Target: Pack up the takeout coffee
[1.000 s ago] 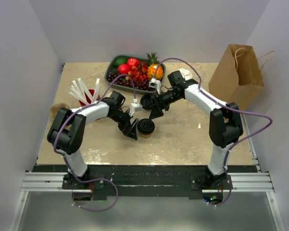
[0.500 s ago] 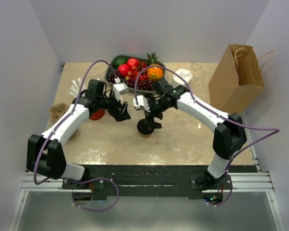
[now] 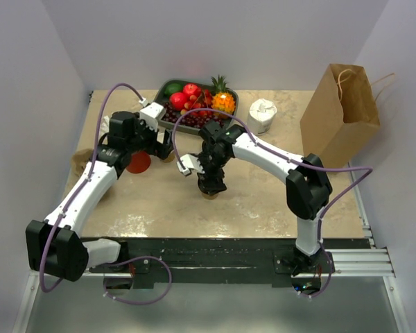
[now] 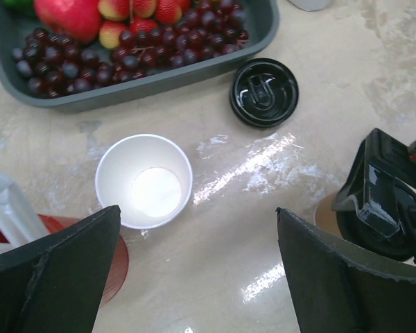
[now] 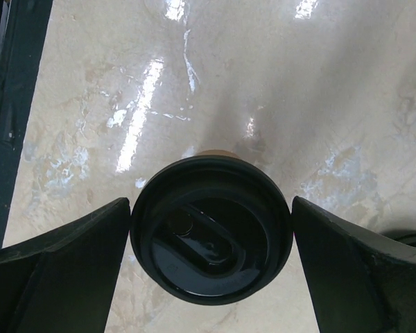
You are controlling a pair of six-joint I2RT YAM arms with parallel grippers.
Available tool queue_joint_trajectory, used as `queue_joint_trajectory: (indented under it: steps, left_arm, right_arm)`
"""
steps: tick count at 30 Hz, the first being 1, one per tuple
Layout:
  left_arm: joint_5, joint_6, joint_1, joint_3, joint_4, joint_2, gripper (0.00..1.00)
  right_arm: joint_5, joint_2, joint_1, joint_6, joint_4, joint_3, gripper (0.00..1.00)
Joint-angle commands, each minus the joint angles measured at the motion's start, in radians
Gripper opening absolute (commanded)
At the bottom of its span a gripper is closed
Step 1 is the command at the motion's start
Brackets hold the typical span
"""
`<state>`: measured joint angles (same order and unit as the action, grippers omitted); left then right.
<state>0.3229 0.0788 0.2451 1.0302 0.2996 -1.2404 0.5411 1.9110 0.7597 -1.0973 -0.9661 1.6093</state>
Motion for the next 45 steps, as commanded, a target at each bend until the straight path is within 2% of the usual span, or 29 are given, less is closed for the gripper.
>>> queue_joint_trajectory:
  steps: [1, 9, 13, 20, 24, 28, 33, 39, 45]
  left_arm:
    - [-0.065, -0.039, -0.020, -0.006, -0.062, 0.022, 0.99]
    - [-0.033, -0.016, -0.026, 0.011, -0.085, -0.008, 0.98]
    - [-0.010, -0.008, -0.027, 0.016, -0.093, -0.021, 0.98]
    - [0.036, 0.006, -0.027, 0.031, -0.073, -0.060, 0.98]
    - [0.025, 0.064, -0.026, 0.031, -0.040, -0.070, 0.95]
    - [0.021, 0.165, -0.026, 0.056, 0.042, -0.094, 0.90]
    - [0.060, 0.280, -0.024, 0.155, 0.179, -0.188, 0.83]
    - [0.102, 0.346, -0.023, 0.251, 0.303, -0.275, 0.81]
    - [0.093, 0.371, -0.020, 0.312, 0.367, -0.335, 0.78]
  right_arm:
    - [0.003, 0.032, 0.000, -0.019, -0.088, 0.076, 0.98]
    - [-0.082, 0.023, -0.029, 0.007, -0.048, 0.040, 0.90]
    - [-0.107, 0.014, -0.104, 0.017, -0.019, 0.020, 0.90]
    - [-0.147, 0.068, -0.255, 0.030, 0.003, 0.092, 0.90]
    - [-0.156, 0.108, -0.316, 0.028, 0.012, 0.133, 0.90]
    - [-0.142, 0.163, -0.385, 0.046, 0.007, 0.196, 0.91]
    - [-0.096, 0.169, -0.399, 0.085, 0.018, 0.239, 0.92]
    - [-0.027, 0.128, -0.399, 0.165, 0.030, 0.258, 0.99]
    - [0.000, 0.079, -0.401, 0.244, 0.067, 0.259, 0.99]
